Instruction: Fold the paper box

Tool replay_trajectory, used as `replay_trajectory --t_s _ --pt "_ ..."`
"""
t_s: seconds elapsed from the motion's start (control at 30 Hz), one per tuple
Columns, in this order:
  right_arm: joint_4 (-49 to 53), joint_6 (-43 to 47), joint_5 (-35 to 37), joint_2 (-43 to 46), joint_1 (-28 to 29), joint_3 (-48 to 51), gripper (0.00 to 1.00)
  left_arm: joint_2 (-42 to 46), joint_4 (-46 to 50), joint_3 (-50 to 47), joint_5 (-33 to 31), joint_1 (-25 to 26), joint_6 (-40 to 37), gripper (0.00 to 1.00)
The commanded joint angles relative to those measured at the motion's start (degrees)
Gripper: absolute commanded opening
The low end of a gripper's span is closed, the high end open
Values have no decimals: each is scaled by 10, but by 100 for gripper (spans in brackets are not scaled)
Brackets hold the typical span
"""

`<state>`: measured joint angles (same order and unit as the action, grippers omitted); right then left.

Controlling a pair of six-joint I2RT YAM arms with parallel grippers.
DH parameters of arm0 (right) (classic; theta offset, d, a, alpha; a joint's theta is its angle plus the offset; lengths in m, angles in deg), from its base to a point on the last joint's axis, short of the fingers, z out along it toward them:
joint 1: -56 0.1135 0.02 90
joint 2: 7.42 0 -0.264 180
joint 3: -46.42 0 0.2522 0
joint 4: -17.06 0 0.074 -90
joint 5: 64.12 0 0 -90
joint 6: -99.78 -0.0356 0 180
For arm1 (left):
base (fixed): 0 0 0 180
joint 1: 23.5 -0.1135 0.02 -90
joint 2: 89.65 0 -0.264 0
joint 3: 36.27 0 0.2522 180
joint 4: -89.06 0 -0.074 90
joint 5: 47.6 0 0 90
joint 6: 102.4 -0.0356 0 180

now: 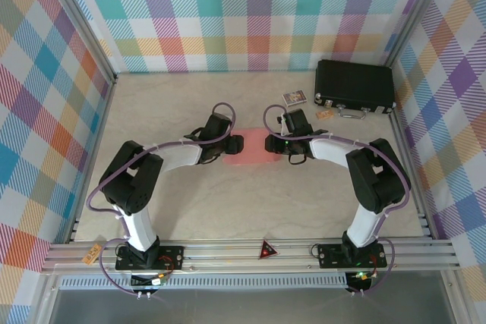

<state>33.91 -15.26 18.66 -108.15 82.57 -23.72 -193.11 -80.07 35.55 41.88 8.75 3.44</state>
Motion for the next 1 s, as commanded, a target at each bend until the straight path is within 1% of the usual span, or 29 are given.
replay_trajectory --t_s 0.0,0.13,0.27,0.43,0.67,0.83,0.97 --pt "28 3 -11 -18 -5 -6 39 -4 1 -19 28 5 11 54" --pt "34 8 -35 -20 -5 -9 35 5 2 -27 44 5 25 47" --pt "51 8 -54 -22 -4 -16 32 9 19 -28 58 6 41 43" --pt "58 2 -55 -17 -3 -7 32 26 29 -47 50 6 69 43" --pt "67 12 -74 -13 2 -6 32 50 25 -80 58 7 109 43" --pt "81 31 -83 -28 5 -29 35 63 28 -95 70 7 128 43" --pt "108 63 -76 -60 4 -75 36 74 13 -120 87 10 160 43"
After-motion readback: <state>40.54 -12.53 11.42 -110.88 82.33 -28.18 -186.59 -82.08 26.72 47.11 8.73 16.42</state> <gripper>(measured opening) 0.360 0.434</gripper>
